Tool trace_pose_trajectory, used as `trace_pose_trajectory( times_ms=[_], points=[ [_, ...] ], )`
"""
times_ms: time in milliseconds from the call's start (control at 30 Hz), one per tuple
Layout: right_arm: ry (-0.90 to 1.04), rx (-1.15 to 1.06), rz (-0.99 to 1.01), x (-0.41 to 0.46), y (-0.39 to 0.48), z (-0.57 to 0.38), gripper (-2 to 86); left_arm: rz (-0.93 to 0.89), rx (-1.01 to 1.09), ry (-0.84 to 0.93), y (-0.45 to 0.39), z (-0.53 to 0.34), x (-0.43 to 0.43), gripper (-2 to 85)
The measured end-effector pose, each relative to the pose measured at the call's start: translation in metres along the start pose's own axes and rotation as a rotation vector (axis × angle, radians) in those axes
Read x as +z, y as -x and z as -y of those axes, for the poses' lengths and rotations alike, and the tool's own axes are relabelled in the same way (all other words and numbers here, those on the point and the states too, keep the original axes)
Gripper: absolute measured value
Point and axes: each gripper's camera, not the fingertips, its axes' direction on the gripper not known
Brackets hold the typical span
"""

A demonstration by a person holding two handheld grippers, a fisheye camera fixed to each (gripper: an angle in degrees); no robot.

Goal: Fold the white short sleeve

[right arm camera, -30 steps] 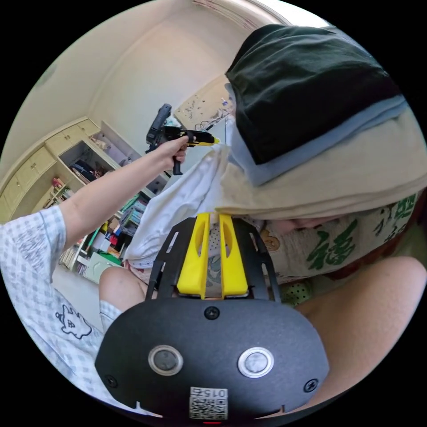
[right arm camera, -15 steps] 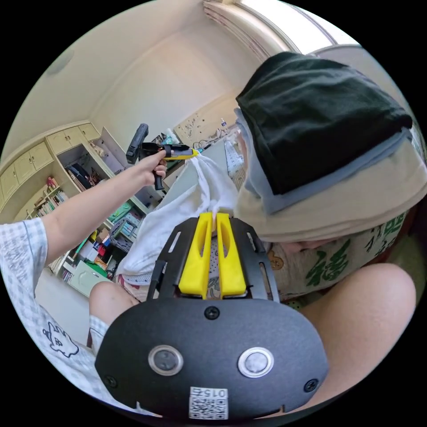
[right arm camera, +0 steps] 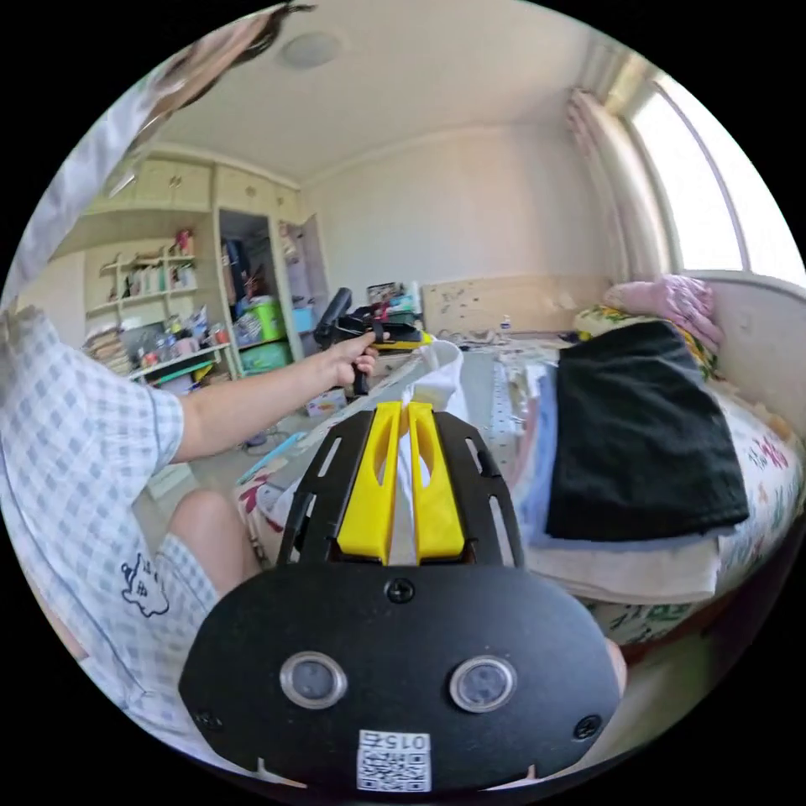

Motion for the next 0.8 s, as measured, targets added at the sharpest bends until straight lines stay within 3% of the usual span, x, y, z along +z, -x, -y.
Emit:
trace_pose_trajectory(
  times_ms=[167, 233, 267, 400, 567, 800],
  points=[
    [0.286, -0.130, 0.257, 0.121, 0.093, 0.021, 2.0, 0.266, -0.177, -0.017, 0.087, -0.072, -0.072, 1.3],
    [0.526, -0.189, 0.294, 0.184, 0.132, 0.017, 2.4, 0.385, -0.319, 0.041, 0.124, -0.106, -0.089, 7.2],
    [0.557, -0.206, 0.289, 0.190, 0.140, 0.018, 2.3, 0.384, -0.317, 0.028, 0.127, -0.113, -0.095, 8.1],
    [0.526, -0.315, 0.236, 0.179, 0.164, 0.047, 3.0, 0.411, -0.257, -0.008, 0.120, -0.124, -0.128, 9.8],
    [0.506, -0.337, 0.159, 0.201, 0.166, 0.089, 7.0, 0.220, -0.297, 0.062, 0.128, -0.117, -0.116, 9.7],
    [0.647, -0.320, 0.161, 0.263, 0.171, 0.129, 6.0, 0.303, -0.283, 0.241, 0.142, -0.096, -0.094, 7.8]
  ],
)
